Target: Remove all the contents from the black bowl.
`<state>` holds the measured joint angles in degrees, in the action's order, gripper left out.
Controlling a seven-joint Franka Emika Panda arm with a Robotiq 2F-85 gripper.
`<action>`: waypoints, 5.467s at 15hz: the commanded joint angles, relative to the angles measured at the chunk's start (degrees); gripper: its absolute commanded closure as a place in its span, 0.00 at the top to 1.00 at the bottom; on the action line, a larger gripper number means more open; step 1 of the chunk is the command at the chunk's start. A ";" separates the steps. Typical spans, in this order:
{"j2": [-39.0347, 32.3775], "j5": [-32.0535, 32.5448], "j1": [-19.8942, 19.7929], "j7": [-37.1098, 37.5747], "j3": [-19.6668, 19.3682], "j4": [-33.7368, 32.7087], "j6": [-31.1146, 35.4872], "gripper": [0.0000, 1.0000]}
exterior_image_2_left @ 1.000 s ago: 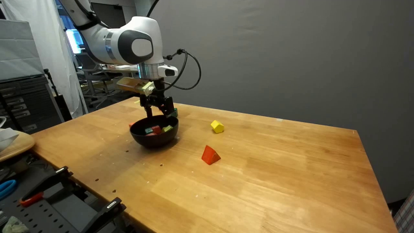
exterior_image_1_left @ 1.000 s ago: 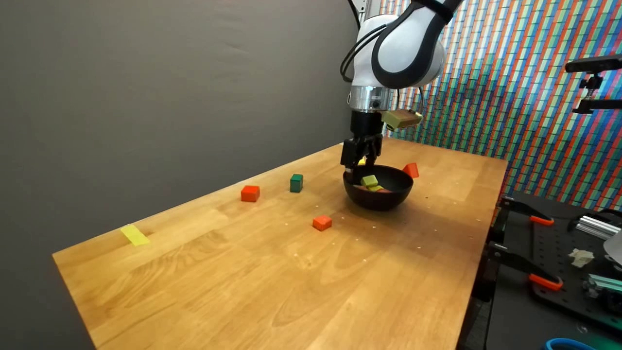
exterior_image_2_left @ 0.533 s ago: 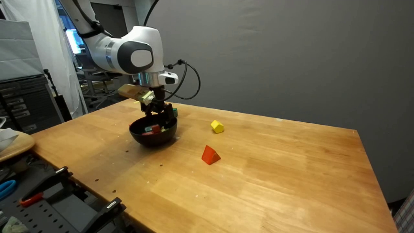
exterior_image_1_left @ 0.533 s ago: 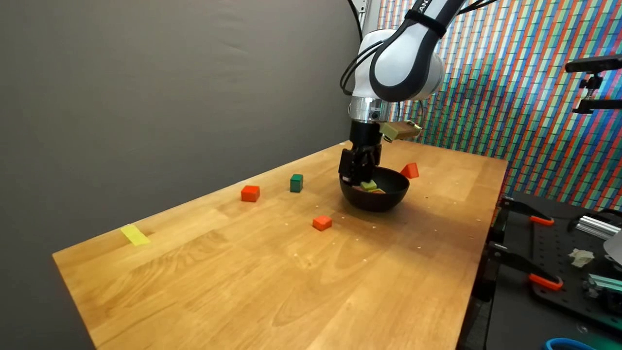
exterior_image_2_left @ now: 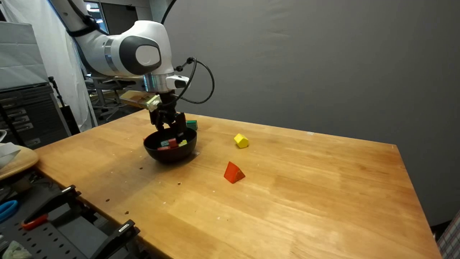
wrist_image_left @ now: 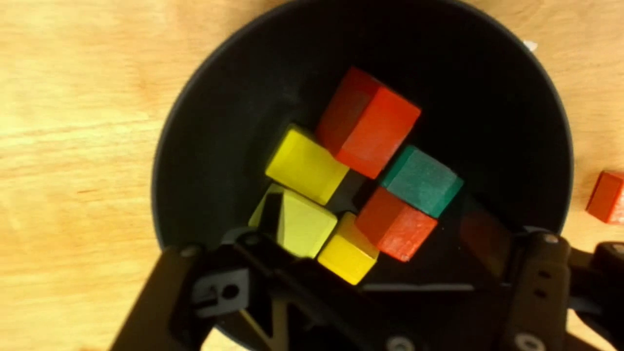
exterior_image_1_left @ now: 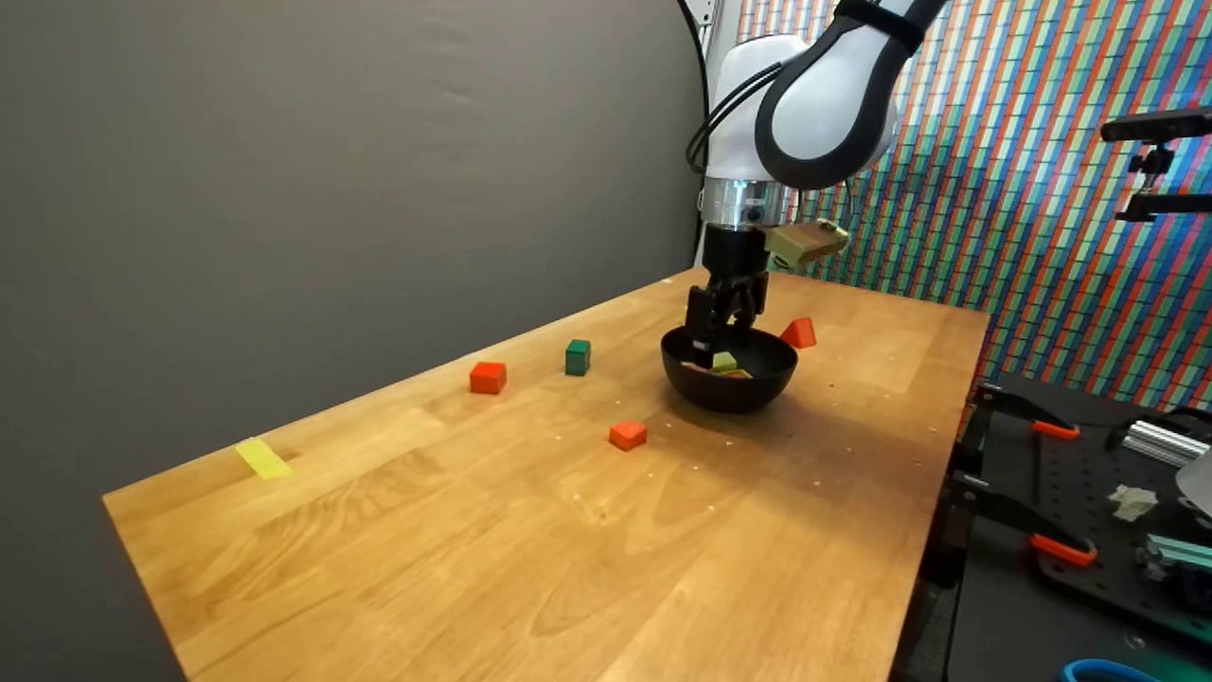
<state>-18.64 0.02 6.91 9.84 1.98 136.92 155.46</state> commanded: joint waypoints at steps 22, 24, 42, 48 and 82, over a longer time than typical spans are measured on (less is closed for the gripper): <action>-7.17 2.88 4.28 6.94 -3.35 -7.46 2.02 0.92; -6.47 5.76 6.90 10.60 -6.07 -7.30 1.93 0.94; -3.91 8.85 4.85 3.04 0.16 0.44 -0.36 0.97; -6.06 -1.88 -3.81 -10.82 5.83 -2.80 -3.86 0.60; -25.05 0.19 2.48 -30.79 12.43 -46.21 -26.62 0.26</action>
<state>-36.43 -0.51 8.40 -19.43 14.25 101.85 135.70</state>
